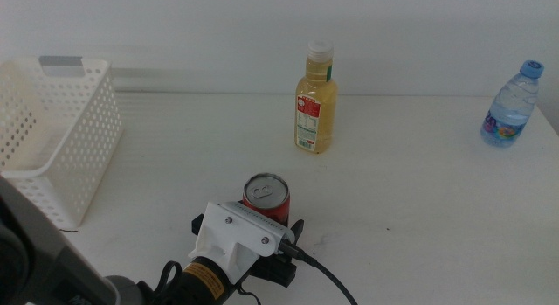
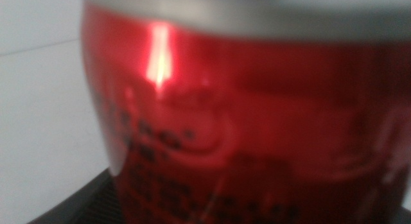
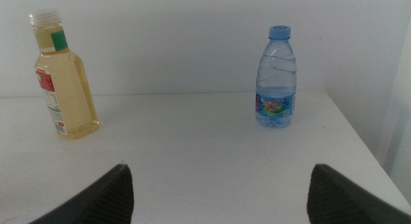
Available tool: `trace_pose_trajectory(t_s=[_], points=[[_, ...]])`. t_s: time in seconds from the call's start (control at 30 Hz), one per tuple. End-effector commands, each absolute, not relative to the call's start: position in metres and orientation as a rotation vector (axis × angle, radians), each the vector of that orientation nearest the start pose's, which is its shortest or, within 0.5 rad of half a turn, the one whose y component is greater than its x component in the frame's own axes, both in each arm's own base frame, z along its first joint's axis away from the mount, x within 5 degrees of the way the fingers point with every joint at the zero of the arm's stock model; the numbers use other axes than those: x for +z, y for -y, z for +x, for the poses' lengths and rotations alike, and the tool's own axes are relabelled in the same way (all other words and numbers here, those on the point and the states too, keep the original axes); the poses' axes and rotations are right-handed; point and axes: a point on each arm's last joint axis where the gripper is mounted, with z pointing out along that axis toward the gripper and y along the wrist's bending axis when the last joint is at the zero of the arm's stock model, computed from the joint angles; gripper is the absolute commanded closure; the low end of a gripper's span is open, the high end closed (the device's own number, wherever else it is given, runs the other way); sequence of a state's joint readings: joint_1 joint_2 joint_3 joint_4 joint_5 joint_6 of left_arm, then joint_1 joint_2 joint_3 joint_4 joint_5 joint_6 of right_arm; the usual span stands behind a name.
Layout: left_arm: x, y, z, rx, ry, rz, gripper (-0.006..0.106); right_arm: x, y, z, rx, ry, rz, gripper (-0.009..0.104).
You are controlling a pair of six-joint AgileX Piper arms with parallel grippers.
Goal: Use arms to grab the bottles and put them into the dustbin to the left of the table.
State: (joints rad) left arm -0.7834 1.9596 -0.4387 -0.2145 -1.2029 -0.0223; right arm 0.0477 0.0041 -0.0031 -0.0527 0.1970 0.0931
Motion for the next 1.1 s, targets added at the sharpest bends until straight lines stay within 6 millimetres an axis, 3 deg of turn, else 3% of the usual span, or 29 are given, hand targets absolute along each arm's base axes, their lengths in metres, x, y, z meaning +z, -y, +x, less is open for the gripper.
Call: trace_pose_trajectory(t_s=[0.0,0.1,0.2,0.33,0.53,0.63,0.73,0.9,1.07], points=[[0.104,0.190,0.216,-0.448,-1.751,0.454,0.007,0.196,-0.001,0.056,0.041,-1.671,-0.002,0.014],[0.104,0.188,0.217,-0.446,-1.759,0.429,0.020,0.196,-0.001,0.056,0.041,-1.671,-0.002,0.014],[0.109,0.183,0.215,-0.436,-1.756,0.402,0.054,0.196,-0.001,0.056,0.041,-1.671,-0.002,0.014],[0.138,0.172,0.204,-0.459,-1.744,0.363,0.100,0.196,-0.001,0.056,0.041,-1.671,-0.002,0.014],[0.217,0.159,0.200,-0.473,-2.056,0.351,0.102,0.196,-0.001,0.056,0.041,-1.671,-0.002,0.014],[0.264,0.139,0.217,-0.529,-2.134,0.429,0.102,0.196,-0.001,0.056,0.041,-1.671,-0.002,0.014],[0.295,0.109,0.243,-0.554,-2.253,0.416,0.102,0.196,-0.001,0.056,0.041,-1.671,-0.002,0.014],[0.324,0.054,0.283,-0.260,-2.473,0.286,0.102,0.196,-0.001,0.056,0.041,-1.671,-0.002,0.014],[0.356,0.003,0.323,0.045,-2.496,0.220,0.102,0.196,-0.001,0.056,0.041,-1.671,-0.002,0.014]])
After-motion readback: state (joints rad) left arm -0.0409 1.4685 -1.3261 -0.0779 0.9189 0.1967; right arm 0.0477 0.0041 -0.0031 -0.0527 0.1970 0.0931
